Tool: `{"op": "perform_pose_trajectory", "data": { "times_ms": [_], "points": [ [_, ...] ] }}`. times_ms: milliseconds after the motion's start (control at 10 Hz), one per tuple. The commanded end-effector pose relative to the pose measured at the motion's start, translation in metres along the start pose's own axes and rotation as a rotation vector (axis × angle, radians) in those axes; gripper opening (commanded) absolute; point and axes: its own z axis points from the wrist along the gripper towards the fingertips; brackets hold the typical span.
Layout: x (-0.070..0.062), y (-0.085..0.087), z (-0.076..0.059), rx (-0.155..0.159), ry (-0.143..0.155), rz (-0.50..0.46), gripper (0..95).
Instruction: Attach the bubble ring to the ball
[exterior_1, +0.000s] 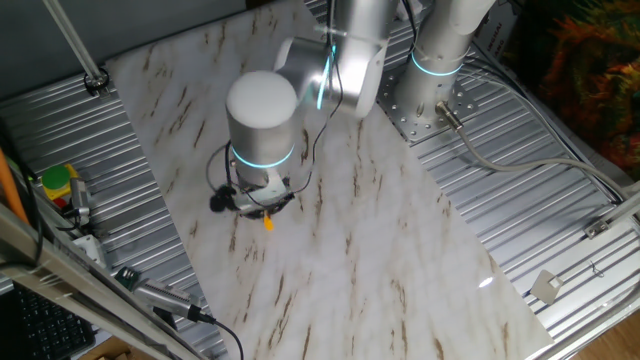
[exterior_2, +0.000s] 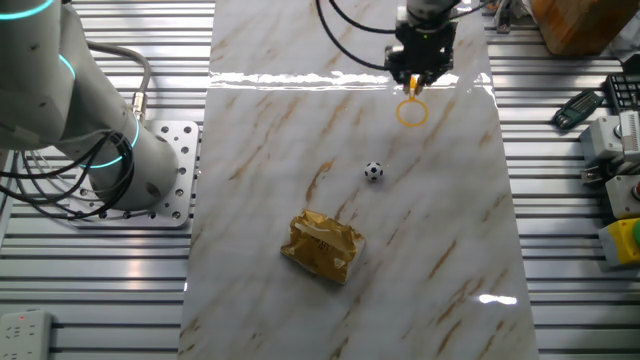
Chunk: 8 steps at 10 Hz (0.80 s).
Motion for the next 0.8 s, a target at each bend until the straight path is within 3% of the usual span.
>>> {"op": "perform_pose_trajectory", "data": {
  "times_ms": [100,200,400,600,800],
  "points": [
    [0.007,0.001,-0.029,0.001,-0.053,0.574,0.0],
    [0.009,0.002,-0.032,-0.007,-0.071,0.646,0.0],
    [0.023,-0.002,-0.038,-0.007,-0.072,0.742,0.0],
    [0.042,-0.007,-0.046,-0.019,-0.079,0.77,0.0],
    [0.068,-0.015,-0.051,-0.023,-0.081,0.774,0.0]
  ]
}}
